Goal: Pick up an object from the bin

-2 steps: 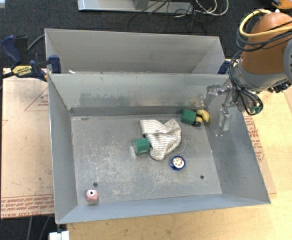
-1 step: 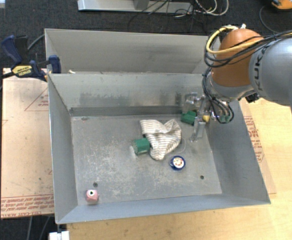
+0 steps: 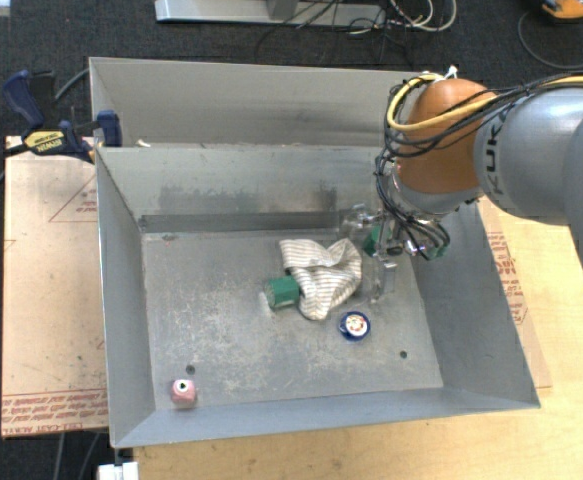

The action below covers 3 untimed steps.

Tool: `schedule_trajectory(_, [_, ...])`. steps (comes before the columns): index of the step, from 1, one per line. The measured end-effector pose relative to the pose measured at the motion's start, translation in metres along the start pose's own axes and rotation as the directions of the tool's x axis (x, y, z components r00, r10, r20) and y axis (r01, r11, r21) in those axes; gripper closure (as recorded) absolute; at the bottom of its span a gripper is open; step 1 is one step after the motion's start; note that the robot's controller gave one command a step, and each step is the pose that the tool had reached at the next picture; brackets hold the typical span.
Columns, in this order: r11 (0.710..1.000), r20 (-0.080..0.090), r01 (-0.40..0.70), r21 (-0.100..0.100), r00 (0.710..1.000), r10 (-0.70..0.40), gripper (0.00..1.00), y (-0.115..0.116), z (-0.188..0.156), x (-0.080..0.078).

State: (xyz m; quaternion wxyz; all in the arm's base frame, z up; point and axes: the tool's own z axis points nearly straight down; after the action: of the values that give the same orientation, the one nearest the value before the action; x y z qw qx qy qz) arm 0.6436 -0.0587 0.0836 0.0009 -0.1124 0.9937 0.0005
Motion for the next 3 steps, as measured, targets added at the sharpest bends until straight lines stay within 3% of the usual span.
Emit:
schedule_trajectory(1, [0.998,0.006,-0.069,0.000,0.998,0.069,1.00,0.0433,0.0128,-0.0032])
schedule_trajectory(3, [0.998,0.006,-0.069,0.000,0.998,0.069,1.00,0.0434,0.0128,-0.0032])
